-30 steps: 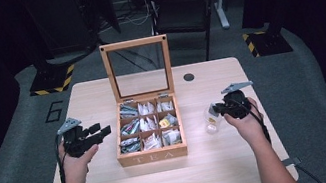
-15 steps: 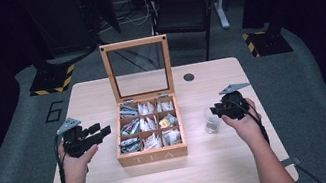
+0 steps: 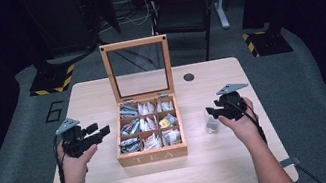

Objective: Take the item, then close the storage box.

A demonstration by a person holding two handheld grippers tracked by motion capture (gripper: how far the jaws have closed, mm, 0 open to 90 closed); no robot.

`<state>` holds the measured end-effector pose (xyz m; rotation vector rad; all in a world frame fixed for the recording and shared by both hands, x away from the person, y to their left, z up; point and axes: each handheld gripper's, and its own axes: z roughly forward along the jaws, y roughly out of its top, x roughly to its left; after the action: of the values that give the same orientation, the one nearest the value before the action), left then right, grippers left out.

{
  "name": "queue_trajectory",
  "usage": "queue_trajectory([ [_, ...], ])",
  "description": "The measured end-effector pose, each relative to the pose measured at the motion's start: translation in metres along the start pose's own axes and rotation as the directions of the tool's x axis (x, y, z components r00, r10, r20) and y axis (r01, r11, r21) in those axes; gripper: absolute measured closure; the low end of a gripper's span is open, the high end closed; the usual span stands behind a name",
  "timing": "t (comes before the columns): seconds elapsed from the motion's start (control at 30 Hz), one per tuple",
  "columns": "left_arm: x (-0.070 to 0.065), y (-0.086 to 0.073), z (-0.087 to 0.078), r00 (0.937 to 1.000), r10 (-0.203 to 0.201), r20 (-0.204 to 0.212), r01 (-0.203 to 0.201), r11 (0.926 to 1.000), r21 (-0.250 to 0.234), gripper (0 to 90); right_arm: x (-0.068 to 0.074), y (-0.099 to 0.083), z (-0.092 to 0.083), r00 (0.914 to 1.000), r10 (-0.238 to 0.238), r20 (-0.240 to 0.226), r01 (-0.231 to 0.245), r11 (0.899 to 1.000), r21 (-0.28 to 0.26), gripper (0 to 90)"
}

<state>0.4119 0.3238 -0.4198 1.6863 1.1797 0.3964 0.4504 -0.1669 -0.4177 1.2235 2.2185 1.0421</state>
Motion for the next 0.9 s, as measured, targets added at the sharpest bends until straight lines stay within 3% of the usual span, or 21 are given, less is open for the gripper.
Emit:
queue_trajectory([
  [0.23,0.000,0.000,0.000,1.0000,-0.001,-0.003,0.001,1.0000,-0.006,38.1,0.004,0.001,0.001,0.9993,-0.037,-0.001,0.037,0.999,-0.019,42.7],
  [0.5,0.001,0.000,-0.001,1.0000,0.003,-0.007,-0.003,1.0000,-0.008,37.5,0.012,0.014,0.000,0.9960,-0.072,-0.053,0.069,0.997,-0.046,41.3],
  [0.6,0.001,0.001,-0.001,1.0000,0.003,-0.004,-0.003,0.9999,-0.016,37.6,0.014,0.024,0.000,0.9929,-0.104,-0.059,0.101,0.994,-0.051,42.0],
  [0.63,0.001,0.001,-0.001,1.0000,0.003,0.001,-0.003,0.9999,-0.014,37.5,0.018,0.033,-0.001,0.9874,-0.143,-0.068,0.138,0.988,-0.067,42.5],
  [0.73,-0.002,0.002,-0.002,0.9999,0.008,0.007,-0.008,0.9998,-0.019,37.5,0.022,0.042,-0.003,0.9849,-0.155,-0.077,0.149,0.985,-0.083,42.2],
  [0.83,-0.003,0.003,-0.002,0.9999,0.009,0.012,-0.009,0.9998,-0.019,36.4,0.028,0.056,-0.005,0.9817,-0.147,-0.121,0.137,0.987,-0.089,41.1],
  [0.87,-0.003,0.003,-0.002,0.9999,0.008,0.014,-0.008,0.9999,-0.014,36.1,0.032,0.065,-0.005,0.9761,-0.171,-0.134,0.160,0.983,-0.094,41.0],
  [0.9,-0.003,0.002,-0.003,0.9998,0.005,0.016,-0.005,1.0000,-0.007,36.1,0.032,0.065,-0.005,0.9761,-0.171,-0.134,0.160,0.983,-0.094,41.0],
])
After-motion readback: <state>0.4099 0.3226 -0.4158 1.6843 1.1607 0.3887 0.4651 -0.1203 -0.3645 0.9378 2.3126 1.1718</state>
